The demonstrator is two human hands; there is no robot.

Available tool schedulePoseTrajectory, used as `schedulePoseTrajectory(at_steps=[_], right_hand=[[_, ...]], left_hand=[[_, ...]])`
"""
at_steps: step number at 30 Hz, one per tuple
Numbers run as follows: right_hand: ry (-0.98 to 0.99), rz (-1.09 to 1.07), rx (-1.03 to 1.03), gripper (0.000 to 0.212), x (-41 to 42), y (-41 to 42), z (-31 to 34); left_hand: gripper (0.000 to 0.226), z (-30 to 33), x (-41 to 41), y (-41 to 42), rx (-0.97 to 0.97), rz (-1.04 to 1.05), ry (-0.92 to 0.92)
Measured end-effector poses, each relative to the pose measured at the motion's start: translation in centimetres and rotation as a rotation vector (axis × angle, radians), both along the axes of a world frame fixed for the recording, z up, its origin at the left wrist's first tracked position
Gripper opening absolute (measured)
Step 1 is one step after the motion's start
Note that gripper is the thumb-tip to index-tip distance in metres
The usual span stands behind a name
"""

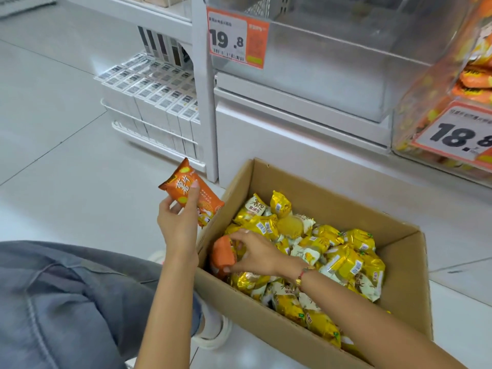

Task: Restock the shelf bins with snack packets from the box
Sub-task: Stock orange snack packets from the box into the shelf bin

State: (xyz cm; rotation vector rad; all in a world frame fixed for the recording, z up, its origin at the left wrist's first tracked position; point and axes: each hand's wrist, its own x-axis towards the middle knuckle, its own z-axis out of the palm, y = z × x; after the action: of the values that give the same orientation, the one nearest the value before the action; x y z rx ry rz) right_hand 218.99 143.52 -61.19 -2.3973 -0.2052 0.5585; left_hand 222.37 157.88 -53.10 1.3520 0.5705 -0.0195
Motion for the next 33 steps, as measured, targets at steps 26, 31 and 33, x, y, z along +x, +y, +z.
schedulePoseTrajectory(at_steps=[26, 31, 33], right_hand=[[-0.052, -0.907, 0.671, 0.041, -10.9, -18.5, 26.2], [-0.034, -0.82, 0.978, 0.037, -13.0, -22.3, 30.8], [-0.154, -0.857, 0.999, 0.045, -13.2, -23.9, 32.2]], left_hand=[[0.005, 13.6, -4.7, -17.1, -0.085, -0.927, -0.316], [0.005, 15.7, -5.1, -18.2, -0.106, -0.905, -0.415], [0.005, 16.8, -5.1, -18.9, -0.091, -0.894, -0.441]])
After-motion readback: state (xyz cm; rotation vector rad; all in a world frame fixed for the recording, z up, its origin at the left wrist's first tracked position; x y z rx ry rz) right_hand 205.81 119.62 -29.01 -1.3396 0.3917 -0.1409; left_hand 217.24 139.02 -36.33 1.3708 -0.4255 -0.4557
